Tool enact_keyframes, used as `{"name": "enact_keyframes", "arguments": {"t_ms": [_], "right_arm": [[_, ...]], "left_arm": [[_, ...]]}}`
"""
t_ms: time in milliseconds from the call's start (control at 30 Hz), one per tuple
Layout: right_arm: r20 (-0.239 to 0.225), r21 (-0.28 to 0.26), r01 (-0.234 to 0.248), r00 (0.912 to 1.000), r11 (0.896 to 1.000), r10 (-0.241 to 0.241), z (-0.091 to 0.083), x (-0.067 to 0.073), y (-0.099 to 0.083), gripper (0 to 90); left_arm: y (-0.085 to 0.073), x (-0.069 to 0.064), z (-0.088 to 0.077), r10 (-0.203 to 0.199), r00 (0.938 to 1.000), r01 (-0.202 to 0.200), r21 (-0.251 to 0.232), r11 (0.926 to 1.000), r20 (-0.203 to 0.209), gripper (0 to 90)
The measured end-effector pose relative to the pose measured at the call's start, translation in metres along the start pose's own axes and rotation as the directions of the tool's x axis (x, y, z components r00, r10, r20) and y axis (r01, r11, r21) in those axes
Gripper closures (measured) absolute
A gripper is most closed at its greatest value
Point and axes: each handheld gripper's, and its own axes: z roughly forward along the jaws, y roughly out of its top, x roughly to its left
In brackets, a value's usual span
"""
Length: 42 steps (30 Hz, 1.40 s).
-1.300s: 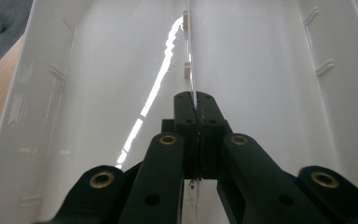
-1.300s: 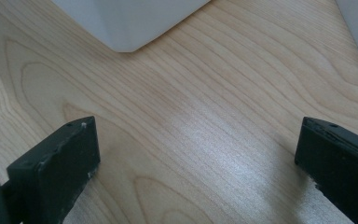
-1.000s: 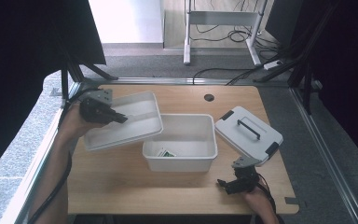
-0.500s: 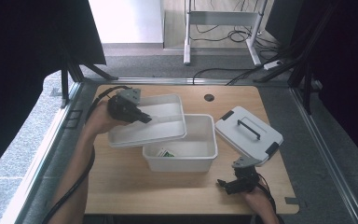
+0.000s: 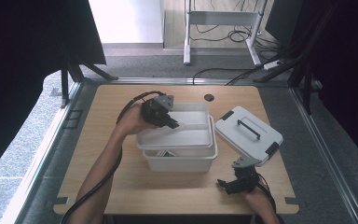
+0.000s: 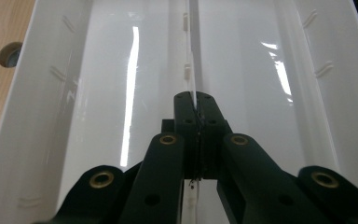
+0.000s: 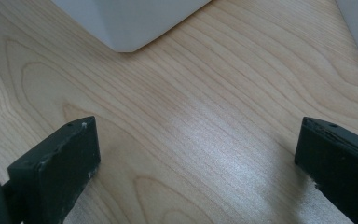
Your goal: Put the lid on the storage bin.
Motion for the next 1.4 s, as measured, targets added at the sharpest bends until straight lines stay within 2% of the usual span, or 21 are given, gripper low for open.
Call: {"name": "enact_keyframes", "arguments": {"t_ms": [267, 367, 533, 600, 700, 867, 900, 933, 967, 1033, 1100, 1133, 1167, 1200, 1233, 1300, 1333, 1400], "right_arm": [[0.000, 0.000, 0.005, 1.0000, 1.000, -0.005, 0.000, 0.000, 0.000, 0.0], [0.000, 0.000, 0.005, 1.0000, 1.000, -0.005, 0.000, 0.000, 0.000, 0.0], [-0.001, 0.001, 0.003, 1.0000, 1.000, -0.003, 0.000, 0.000, 0.000, 0.0], [-0.001, 0.002, 0.003, 1.0000, 1.000, -0.003, 0.000, 0.000, 0.000, 0.0], [-0.001, 0.001, 0.003, 1.0000, 1.000, -0.003, 0.000, 0.000, 0.000, 0.0], [-0.001, 0.001, 0.003, 1.0000, 1.000, -0.003, 0.000, 0.000, 0.000, 0.0], [-0.001, 0.002, 0.003, 1.0000, 1.000, -0.003, 0.000, 0.000, 0.000, 0.0], [-0.001, 0.002, 0.003, 1.0000, 1.000, -0.003, 0.000, 0.000, 0.000, 0.0], [-0.001, 0.002, 0.003, 1.0000, 1.000, -0.003, 0.000, 0.000, 0.000, 0.0], [-0.003, 0.003, 0.002, 1.0000, 1.000, -0.002, 0.000, 0.000, 0.000, 0.0], [-0.004, 0.002, 0.002, 1.0000, 1.000, -0.002, 0.000, 0.000, 0.000, 0.0], [-0.008, 0.003, 0.007, 0.9999, 1.000, -0.007, 0.000, -0.001, 0.000, 0.2], [-0.011, 0.001, 0.009, 0.9999, 1.000, -0.008, 0.000, -0.001, 0.000, 0.7], [-0.011, 0.001, 0.009, 0.9999, 1.000, -0.008, 0.000, -0.001, 0.000, 0.7], [-0.014, -0.001, 0.009, 0.9999, 1.000, -0.009, -0.001, -0.001, 0.000, 1.2], [-0.019, 0.000, 0.009, 0.9998, 1.000, -0.009, -0.002, -0.003, 0.000, 4.4], [-0.050, 0.001, 0.004, 0.9988, 1.000, -0.004, -0.004, -0.004, 0.002, 7.8], [-0.055, -0.002, 0.006, 0.9985, 1.000, -0.006, -0.006, -0.004, 0.003, 8.1]], "left_arm": [[0.003, -0.001, 0.026, 0.005, 0.9998, -0.005, 0.009, 0.9999, 0.017, 88.9], [0.000, 0.000, 0.026, 0.003, 0.9997, -0.003, -0.006, 1.0000, 0.024, 88.8], [-0.002, -0.004, 0.031, 0.017, 0.9988, -0.018, 0.028, 0.9995, 0.047, 88.8], [-0.006, -0.002, 0.036, -0.012, 0.9977, 0.010, 0.029, 0.9995, 0.067, 88.9], [-0.009, -0.002, 0.038, -0.015, 0.9976, 0.013, 0.023, 0.9996, 0.067, 88.9], [-0.007, -0.004, 0.038, -0.012, 0.9987, 0.010, 0.041, 0.9991, 0.050, 88.7], [-0.007, -0.006, 0.038, -0.022, 0.9995, 0.022, 0.040, 0.9990, 0.023, 86.3], [-0.007, -0.006, 0.038, -0.022, 0.9995, 0.022, 0.040, 0.9990, 0.023, 80.1], [-0.007, -0.006, 0.037, -0.047, 0.9989, 0.047, 0.031, 0.9984, 0.006, 80.1], [-0.008, -0.005, 0.033, -0.074, 0.9971, 0.074, 0.017, 0.9971, -0.021, 67.9], [-0.009, -0.007, 0.029, -0.115, 0.9910, 0.114, -0.011, 0.9934, -0.070, 55.2], [-0.010, -0.007, 0.027, -0.131, 0.9888, 0.130, -0.014, 0.9914, -0.071, 45.0], [-0.011, -0.009, 0.023, -0.167, 0.9814, 0.166, -0.023, 0.9859, -0.094, 40.0], [-0.011, -0.009, 0.023, -0.167, 0.9814, 0.166, -0.023, 0.9859, -0.094, 35.5], [-0.012, -0.010, 0.020, -0.182, 0.9774, 0.180, -0.028, 0.9833, -0.108, 35.5], [-0.015, -0.013, 0.014, -0.205, 0.9707, 0.201, -0.048, 0.9785, -0.125, 25.7], [-0.017, -0.015, 0.010, -0.221, 0.9656, 0.215, -0.059, 0.9748, -0.137, 18.8], [-0.021, -0.018, 0.004, -0.255, 0.9553, 0.246, -0.078, 0.9661, -0.149, 15.5]]}}
